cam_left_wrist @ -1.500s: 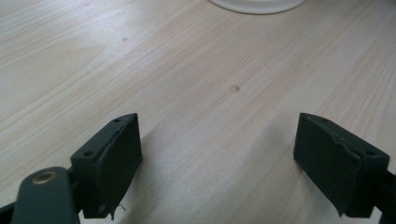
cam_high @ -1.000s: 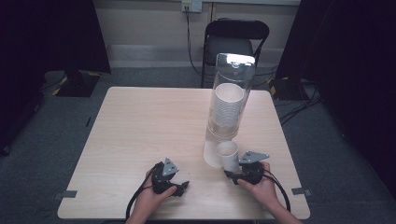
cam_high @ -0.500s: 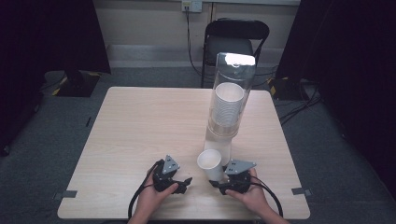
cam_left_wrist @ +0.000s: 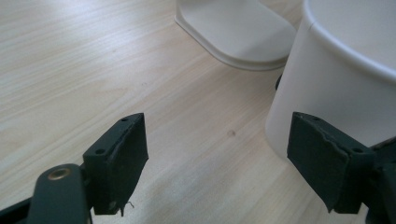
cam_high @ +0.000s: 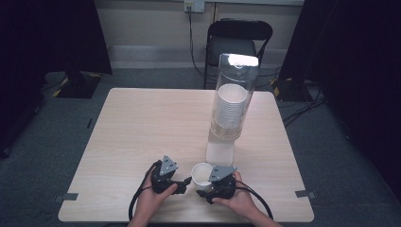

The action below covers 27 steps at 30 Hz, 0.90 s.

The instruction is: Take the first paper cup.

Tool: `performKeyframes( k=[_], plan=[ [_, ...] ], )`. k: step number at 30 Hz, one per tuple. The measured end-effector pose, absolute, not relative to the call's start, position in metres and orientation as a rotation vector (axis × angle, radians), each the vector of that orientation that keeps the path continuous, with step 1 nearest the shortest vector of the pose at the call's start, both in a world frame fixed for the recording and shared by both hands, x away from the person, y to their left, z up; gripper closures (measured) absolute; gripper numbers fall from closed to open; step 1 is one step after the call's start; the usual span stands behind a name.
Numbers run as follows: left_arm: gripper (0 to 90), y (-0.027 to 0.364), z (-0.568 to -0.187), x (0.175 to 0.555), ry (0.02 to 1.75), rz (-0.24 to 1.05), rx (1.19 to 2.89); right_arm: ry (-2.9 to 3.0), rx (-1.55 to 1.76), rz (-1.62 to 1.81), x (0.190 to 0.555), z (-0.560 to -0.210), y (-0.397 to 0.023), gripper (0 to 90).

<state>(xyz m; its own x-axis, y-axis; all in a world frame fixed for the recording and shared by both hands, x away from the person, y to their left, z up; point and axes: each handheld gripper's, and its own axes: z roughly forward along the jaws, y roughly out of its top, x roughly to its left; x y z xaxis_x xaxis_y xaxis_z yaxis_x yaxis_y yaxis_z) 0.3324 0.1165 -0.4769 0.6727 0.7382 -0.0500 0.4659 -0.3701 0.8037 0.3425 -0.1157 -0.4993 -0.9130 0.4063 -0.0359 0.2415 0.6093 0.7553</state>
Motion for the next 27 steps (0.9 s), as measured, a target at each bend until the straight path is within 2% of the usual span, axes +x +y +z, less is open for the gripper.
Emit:
performKeyframes(
  k=[3, 9, 11, 15, 27],
  plan=[
    [19.9, 0.116, -0.478, 0.333, 0.918, 0.407, 2.052, 2.622, 0.527, 1.164, 0.342, -0.497, -0.119, 21.1],
    [20.0, 0.120, -0.484, 0.332, 0.920, 0.372, 2.110, 2.653, 0.529, 1.154, 0.338, -0.492, -0.135, 23.6],
    [19.9, 0.125, -0.487, 0.332, 0.921, 0.358, 2.138, 2.650, 0.560, 1.197, 0.337, -0.490, -0.148, 35.8],
    [19.9, 0.136, -0.492, 0.331, 0.908, 0.337, 2.186, 2.646, 0.629, 1.282, 0.341, -0.490, -0.153, 41.3],
    [19.7, 0.147, -0.496, 0.329, 0.878, 0.355, 2.215, 2.594, 0.608, 1.255, 0.356, -0.491, -0.111, 47.7]
  ],
)
